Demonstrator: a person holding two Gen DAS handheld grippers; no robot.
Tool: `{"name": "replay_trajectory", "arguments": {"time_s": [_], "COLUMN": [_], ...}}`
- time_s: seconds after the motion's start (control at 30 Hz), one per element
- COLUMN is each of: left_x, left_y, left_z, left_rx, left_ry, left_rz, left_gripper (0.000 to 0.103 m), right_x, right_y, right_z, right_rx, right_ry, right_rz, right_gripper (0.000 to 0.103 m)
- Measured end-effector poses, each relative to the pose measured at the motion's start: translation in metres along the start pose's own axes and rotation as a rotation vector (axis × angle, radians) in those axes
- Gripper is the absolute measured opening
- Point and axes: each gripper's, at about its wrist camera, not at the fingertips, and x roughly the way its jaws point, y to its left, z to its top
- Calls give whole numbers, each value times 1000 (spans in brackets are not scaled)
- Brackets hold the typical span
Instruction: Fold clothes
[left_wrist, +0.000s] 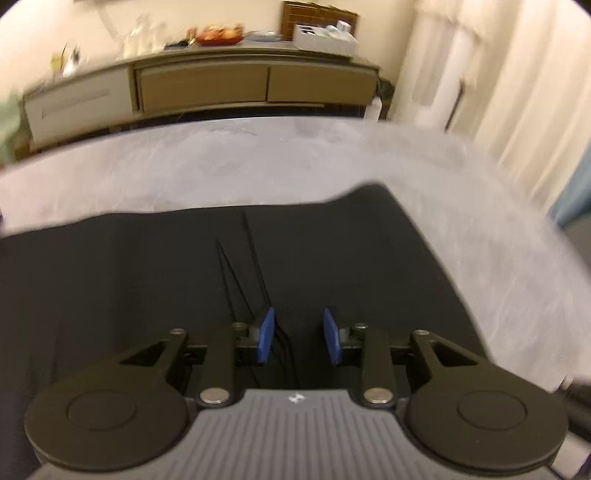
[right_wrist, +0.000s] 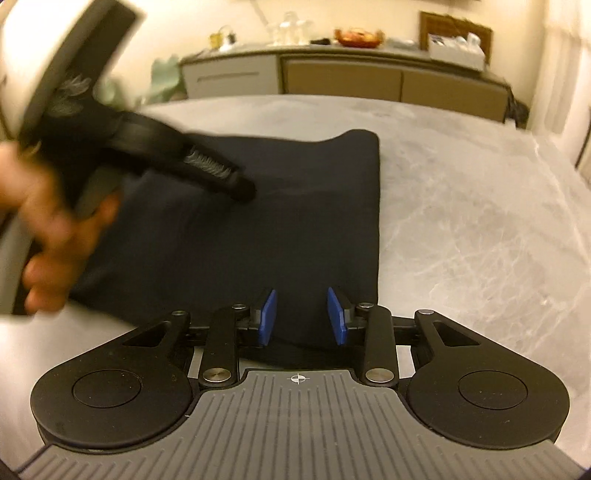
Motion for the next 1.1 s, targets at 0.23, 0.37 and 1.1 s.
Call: {"name": "replay_trajectory", "arguments": {"time_s": [0.23,0.37,1.1], "left_x": [-4,12,41], "left_y": [59,64,78], "left_z": [14,24,30], "left_rx": [-237,-228,-236], "left_ry": [-41,-13,11], "left_rz": [-100,-192,-272], "left_gripper": [29,29,23], "right_x": [-6,4,17], "right_y": [37,51,64], "right_z": [4,5,7], "right_rx": [-171,-200,-124], "right_ry": [-106,-97,-39], "right_rz": [47,56,127], "right_gripper": [47,47,12]}}
